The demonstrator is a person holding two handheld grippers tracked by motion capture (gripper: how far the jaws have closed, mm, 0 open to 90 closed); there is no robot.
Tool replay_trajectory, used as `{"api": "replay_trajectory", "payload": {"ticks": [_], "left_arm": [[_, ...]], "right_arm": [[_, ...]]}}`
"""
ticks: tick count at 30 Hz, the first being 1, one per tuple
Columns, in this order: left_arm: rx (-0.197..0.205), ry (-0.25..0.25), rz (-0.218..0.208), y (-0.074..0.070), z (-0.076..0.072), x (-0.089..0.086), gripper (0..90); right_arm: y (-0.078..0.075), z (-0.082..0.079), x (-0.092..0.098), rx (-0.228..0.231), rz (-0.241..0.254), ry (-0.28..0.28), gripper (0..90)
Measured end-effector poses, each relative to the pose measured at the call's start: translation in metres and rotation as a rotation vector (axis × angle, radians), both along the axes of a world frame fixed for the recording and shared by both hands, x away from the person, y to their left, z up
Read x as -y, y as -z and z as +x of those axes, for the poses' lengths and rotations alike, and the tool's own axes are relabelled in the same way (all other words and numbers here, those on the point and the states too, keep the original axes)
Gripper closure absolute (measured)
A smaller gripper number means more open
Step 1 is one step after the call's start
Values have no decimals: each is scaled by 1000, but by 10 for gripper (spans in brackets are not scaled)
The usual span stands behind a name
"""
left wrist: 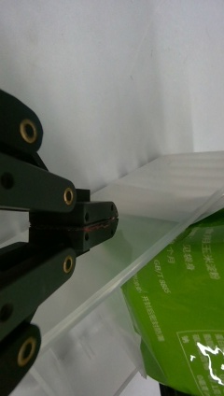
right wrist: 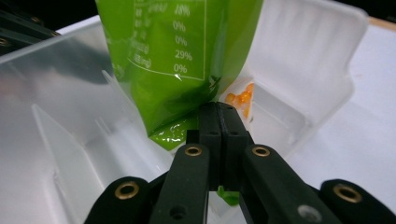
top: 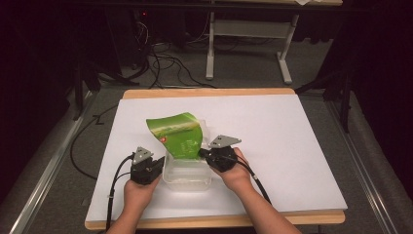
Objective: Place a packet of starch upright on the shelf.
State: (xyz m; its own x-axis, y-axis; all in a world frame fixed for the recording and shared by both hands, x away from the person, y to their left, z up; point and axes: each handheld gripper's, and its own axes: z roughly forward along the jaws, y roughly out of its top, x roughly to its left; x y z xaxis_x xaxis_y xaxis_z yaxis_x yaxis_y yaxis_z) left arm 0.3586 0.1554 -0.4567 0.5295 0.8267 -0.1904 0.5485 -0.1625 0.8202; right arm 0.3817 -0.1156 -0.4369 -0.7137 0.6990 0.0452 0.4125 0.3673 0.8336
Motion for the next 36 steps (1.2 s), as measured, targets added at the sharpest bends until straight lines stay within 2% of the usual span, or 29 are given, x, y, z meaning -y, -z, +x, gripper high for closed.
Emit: {"api": "replay_trajectory", "payload": {"ticks": [3, 4, 5, 7, 8, 9, 11, 13, 14, 17, 18, 21, 23, 26, 28, 36], "left_arm": [[-3, 0, 5, 1, 0, 0, 900], [-2, -2, 4, 1, 0, 1, 900], [-2, -3, 4, 1, 0, 1, 900], [-3, -1, 4, 1, -1, 0, 900], [-2, 0, 5, 1, -1, 0, 900], [-3, 1, 7, 1, -1, 0, 900], [0, 0, 5, 1, -1, 0, 900], [-2, 0, 5, 1, -2, 0, 900], [-3, 0, 3, 1, -2, 0, 900], [-3, 2, 0, 1, -3, 0, 900], [-4, 2, -2, 1, -3, 0, 900], [-7, 3, -8, 1, -2, -1, 900], [-8, 2, -10, 1, -2, -1, 900], [-10, 4, -12, 1, -3, -1, 900], [-10, 3, -12, 1, -3, -1, 900], [-12, 6, -14, 1, -3, -1, 900]], "right_arm": [[-6, -3, 6, 15, 17, 4, 887], [-14, -6, 13, 28, 53, 13, 861], [-14, -6, 13, 28, 53, 13, 861], [-24, -7, 17, 45, 98, 12, 813], [-34, -8, 18, 68, 144, 14, 699], [-34, -8, 18, 68, 144, 14, 699], [-43, -8, 16, 90, 189, 25, 589], [-49, -6, 12, 86, 234, 27, 545], [-49, 0, 5, 76, 222, 21, 523], [-46, 6, -2, 57, 209, 26, 519], [-43, 13, -5, 28, 226, 22, 528], [-41, 18, -7, 22, 215, 25, 551], [-40, 18, -9, 20, 225, 1, 652], [-39, 17, -9, 21, 203, -13, 808], [-38, 17, -9, 18, 209, -10, 812], [-30, 11, -9, 33, 157, -7, 829]]}}
